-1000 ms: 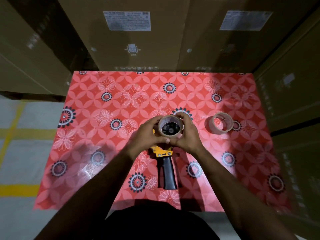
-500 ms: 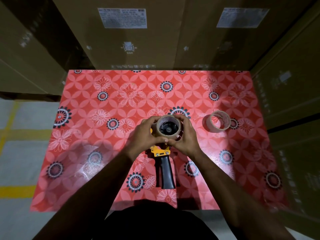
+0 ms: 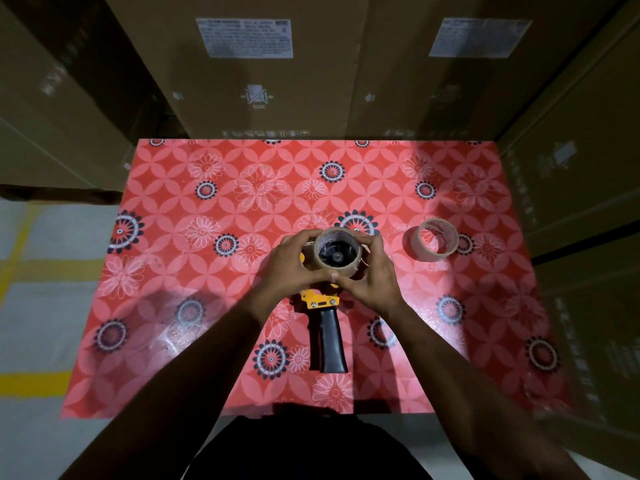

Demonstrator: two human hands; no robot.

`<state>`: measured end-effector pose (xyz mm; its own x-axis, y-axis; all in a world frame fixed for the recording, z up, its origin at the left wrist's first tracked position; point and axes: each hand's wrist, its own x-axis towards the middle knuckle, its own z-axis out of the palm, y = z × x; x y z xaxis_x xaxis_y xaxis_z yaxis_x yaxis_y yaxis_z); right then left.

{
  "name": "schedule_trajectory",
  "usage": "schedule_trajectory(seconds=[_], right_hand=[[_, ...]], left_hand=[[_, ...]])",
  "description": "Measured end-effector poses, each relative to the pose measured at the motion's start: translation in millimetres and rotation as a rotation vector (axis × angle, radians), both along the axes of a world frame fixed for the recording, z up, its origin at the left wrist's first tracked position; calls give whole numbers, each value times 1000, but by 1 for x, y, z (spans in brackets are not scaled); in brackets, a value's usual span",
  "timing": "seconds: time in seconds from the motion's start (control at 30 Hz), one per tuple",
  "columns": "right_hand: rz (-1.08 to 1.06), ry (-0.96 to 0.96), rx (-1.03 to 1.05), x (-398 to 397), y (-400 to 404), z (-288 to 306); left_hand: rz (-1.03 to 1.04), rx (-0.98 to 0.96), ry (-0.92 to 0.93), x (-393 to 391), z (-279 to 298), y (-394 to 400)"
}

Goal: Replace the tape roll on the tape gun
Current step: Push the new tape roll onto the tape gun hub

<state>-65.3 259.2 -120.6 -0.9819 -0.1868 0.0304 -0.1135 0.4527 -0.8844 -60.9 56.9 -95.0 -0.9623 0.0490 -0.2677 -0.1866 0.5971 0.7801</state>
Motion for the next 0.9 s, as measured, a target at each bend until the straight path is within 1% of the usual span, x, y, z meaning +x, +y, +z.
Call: schedule_trajectory(seconds=[0.17, 0.33, 0.43, 0.53, 0.6, 0.8, 0.9], right_hand=[[-31, 11, -43, 4, -1, -1], [-68, 51, -4, 16, -1, -3], [2, 50, 34, 5, 3, 5], [133, 84, 167, -13, 7, 12], [178, 67, 230, -21, 6, 16], [172, -29, 281, -25, 2, 18], [167, -23, 279, -13, 3, 12]], left_hand=[[2, 60, -40, -1, 2, 0], [-72, 66, -82, -2, 7, 9], [-35, 34, -118, -4, 8, 7], [-22, 46, -112, -5, 4, -1], [-22, 59, -121, -5, 3, -3], [-30, 76, -107, -9, -15, -8], [-52, -2, -89, -4, -10, -5]])
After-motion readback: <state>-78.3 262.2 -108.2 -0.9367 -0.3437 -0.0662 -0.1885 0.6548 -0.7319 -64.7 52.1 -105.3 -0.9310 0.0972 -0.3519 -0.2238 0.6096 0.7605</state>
